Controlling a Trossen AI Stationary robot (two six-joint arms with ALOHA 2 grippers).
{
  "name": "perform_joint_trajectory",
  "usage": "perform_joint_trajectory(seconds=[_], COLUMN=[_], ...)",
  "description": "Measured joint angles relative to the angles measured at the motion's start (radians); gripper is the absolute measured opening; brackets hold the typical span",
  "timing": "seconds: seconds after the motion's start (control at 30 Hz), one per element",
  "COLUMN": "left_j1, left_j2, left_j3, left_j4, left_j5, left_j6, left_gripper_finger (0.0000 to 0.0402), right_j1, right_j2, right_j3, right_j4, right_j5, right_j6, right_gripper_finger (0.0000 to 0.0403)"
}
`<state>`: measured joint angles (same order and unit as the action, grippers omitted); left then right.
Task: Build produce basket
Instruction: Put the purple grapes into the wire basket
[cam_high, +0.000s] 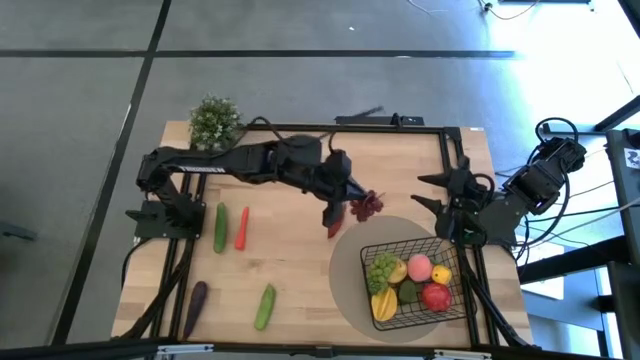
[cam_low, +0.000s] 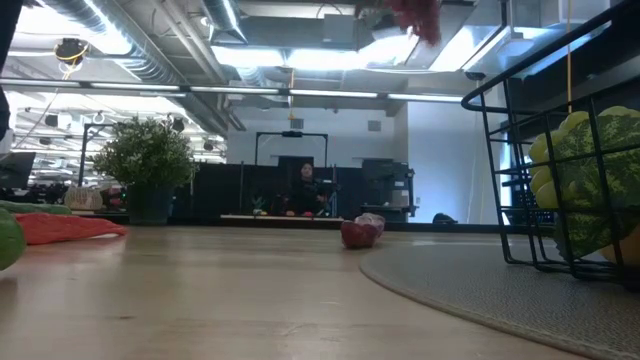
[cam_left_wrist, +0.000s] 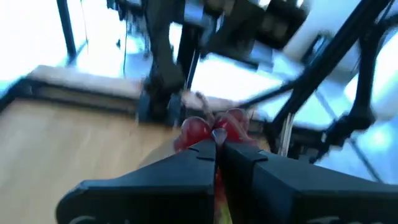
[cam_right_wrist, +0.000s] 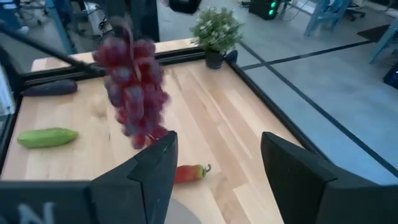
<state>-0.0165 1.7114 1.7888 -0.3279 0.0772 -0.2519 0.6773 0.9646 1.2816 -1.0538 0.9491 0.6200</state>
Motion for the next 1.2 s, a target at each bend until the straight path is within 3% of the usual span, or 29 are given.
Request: perform_joint_trajectory(seconds=[0.4, 0.93, 1.2], left_j1=[-0.011, 0.016, 0.030], left_j2=[0.065, 0.064, 0.064], left_j3=[-0.003, -0.003, -0.003], left_j4=[0.122, 0.148, 0.151], left_j5=[-0.008, -0.017, -0.018], left_j6=[0.019, 0.027, 0.046], left_gripper_finger=[0.0000, 0.0000, 0.0000], right_j1=[0.000, -0.002, -0.082], right_j2=[0.000, 0.044, 0.097], right_j3=[0.000, -0.011, -0.011], right_j4=[-0.007, 0.065, 0.121], right_j5=[-0.244, -0.117, -0.076], right_j6=[-0.032, -0.105, -0.131], right_gripper_finger=[0.0223, 0.0223, 0.0222])
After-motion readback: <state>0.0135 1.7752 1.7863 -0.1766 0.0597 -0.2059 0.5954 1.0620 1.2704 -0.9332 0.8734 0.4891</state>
